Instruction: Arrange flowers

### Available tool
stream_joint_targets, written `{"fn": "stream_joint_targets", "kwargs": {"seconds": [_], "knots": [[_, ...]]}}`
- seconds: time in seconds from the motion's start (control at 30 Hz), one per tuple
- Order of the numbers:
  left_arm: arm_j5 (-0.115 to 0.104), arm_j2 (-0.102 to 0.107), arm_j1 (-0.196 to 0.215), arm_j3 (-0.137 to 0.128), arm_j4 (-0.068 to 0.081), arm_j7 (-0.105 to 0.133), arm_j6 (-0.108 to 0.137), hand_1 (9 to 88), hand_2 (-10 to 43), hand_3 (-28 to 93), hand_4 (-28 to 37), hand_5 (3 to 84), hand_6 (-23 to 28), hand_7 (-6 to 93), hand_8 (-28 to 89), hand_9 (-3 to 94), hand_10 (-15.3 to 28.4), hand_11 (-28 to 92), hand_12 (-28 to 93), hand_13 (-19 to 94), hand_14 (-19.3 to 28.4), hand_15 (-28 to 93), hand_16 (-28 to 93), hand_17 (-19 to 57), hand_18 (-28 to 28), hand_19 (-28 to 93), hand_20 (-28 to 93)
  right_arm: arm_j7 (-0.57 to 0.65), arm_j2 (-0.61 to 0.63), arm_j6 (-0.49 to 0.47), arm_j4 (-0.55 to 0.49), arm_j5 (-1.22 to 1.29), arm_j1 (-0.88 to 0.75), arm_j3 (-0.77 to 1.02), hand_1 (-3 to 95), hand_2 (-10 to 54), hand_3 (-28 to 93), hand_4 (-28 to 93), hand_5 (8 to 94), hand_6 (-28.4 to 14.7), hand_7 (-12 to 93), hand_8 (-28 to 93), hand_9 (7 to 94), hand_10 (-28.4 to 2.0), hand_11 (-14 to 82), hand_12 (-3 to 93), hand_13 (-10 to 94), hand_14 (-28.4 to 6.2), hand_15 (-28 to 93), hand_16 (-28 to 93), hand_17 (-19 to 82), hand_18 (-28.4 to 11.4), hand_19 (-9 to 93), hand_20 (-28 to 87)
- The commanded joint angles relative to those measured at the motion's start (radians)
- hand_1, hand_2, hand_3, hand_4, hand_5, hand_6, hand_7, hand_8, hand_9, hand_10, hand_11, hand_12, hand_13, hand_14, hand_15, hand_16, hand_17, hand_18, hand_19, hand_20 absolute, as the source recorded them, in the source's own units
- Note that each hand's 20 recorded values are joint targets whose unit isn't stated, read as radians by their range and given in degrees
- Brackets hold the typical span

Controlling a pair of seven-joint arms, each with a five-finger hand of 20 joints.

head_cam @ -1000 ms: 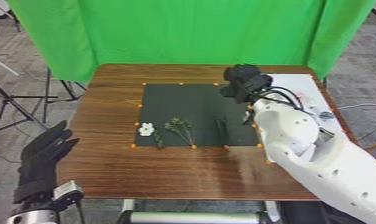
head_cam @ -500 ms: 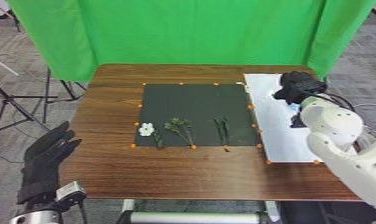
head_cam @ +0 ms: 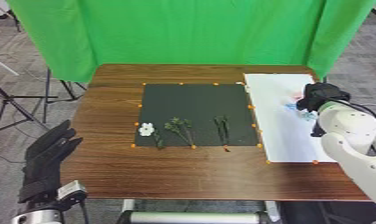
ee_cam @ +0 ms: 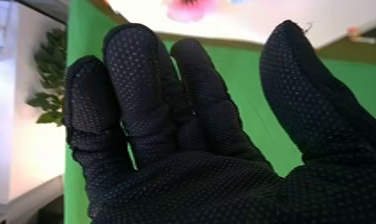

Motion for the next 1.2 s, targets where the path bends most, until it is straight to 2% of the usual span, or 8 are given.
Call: {"fn": "stream_joint_targets", "kwargs": {"seconds": [0.03,0.37,0.5,0.63,0.87,0.93,1.0,1.2], "knots": [[-0.005,0.009,-0.002,0.004,0.001,0.003,0.005,27.1,4.8,85,-16.6,38.0,9.6,16.4,-11,30.9,18.9,36,5,23,26.8,65,-18,-9.2,21.6,61,4,0.03,0.006,-0.032,0.011,0.014,-0.045,0.01,28.8,0.4,86,-24,51.7,-8.2,15,-10,53.0,-19.5,21.0,17.5,59,-12.7,73,13,38,-18.6,93,9],[0.013,-0.009,-0.004,0.0,0.001,-0.012,-0.006,27.1,4.8,84,-16.7,38.0,9.7,16.3,-11,31.0,18.9,36,5,23,26.8,65,-18,-9.2,21.6,61,4,0.058,0.008,-0.066,0.036,0.022,-0.055,0.014,30.2,-0.8,86,-24,51.7,-8.3,14,-10,53.2,-19.5,20.9,17.5,59,-12.5,73,13,38,-18.6,93,10],[-0.005,0.005,-0.009,0.009,0.002,0.001,0.003,27.1,4.9,84,-16.7,38.0,9.7,16.3,-11,31.0,18.9,36,5,23,26.7,65,-18,-9.2,21.6,61,4,0.065,0.011,-0.063,0.045,0.025,-0.051,0.007,31.2,-1.3,86,-25,51.8,-8.1,15,-10,53.5,-19.3,21.1,17.5,59,-12.3,73,13,38,-18.5,93,11],[-0.004,0.005,-0.009,0.007,0.001,0.001,0.004,27.2,4.9,84,-16.7,38.0,9.6,16.4,-11,31.0,18.9,36,5,23,26.8,65,-18,-9.2,21.7,61,4,0.066,0.018,-0.047,0.051,0.002,-0.042,-0.024,33.0,-1.7,85,-26,52.7,-7.8,15,-10,54.9,-18.7,22.2,17.6,60,-12.1,73,13,38,-18.4,93,11],[0.016,-0.009,-0.019,0.005,0.001,-0.027,-0.009,27.1,4.9,84,-16.7,37.9,9.6,16.4,-11,31.0,19.0,36,5,23,26.7,65,-18,-9.3,21.7,61,4,0.075,0.045,0.029,0.057,-0.045,-0.03,-0.098,39.2,-0.5,81,-28,62.3,-3.7,20,-12,66.3,-14.2,27.7,17.8,66,-8.9,71,14,42,-17.6,93,14],[0.022,-0.014,-0.021,0.004,0.001,-0.034,-0.012,27.0,4.9,85,-16.6,37.9,9.6,16.3,-11,31.0,18.9,36,5,23,26.8,65,-18,-9.3,21.7,61,4,0.082,0.051,0.051,0.062,-0.056,-0.027,-0.115,42.3,-0.7,77,-28,65.1,-3.1,22,-5,69.4,-13.1,28.6,18.5,68,-7.9,70,15,43,-17.3,93,15],[0.014,-0.007,-0.017,0.005,0.0,-0.027,-0.008,27.0,4.9,85,-16.5,37.9,9.6,16.4,-11,31.0,18.9,36,5,23,26.8,65,-18,-9.3,21.7,61,4,0.086,0.063,0.083,0.064,-0.064,-0.023,-0.137,45.9,-0.9,74,-28,67.5,-2.2,25,-2,73.1,-11.4,28.0,21.3,70,-6.8,68,16,45,-17.1,93,16],[0.029,-0.021,-0.016,-0.003,-0.001,-0.044,-0.017,27.1,5.0,84,-16.6,38.0,9.6,16.4,-11,31.0,18.9,36,5,23,26.8,65,-18,-9.3,21.7,61,4,0.083,0.09,0.154,0.07,-0.099,-0.016,-0.175,50.5,-1.4,72,-28,73.8,-0.2,30,-2,80.0,-9.1,27.7,26.4,75,-5.3,67,17,47,-16.8,93,19]]}}
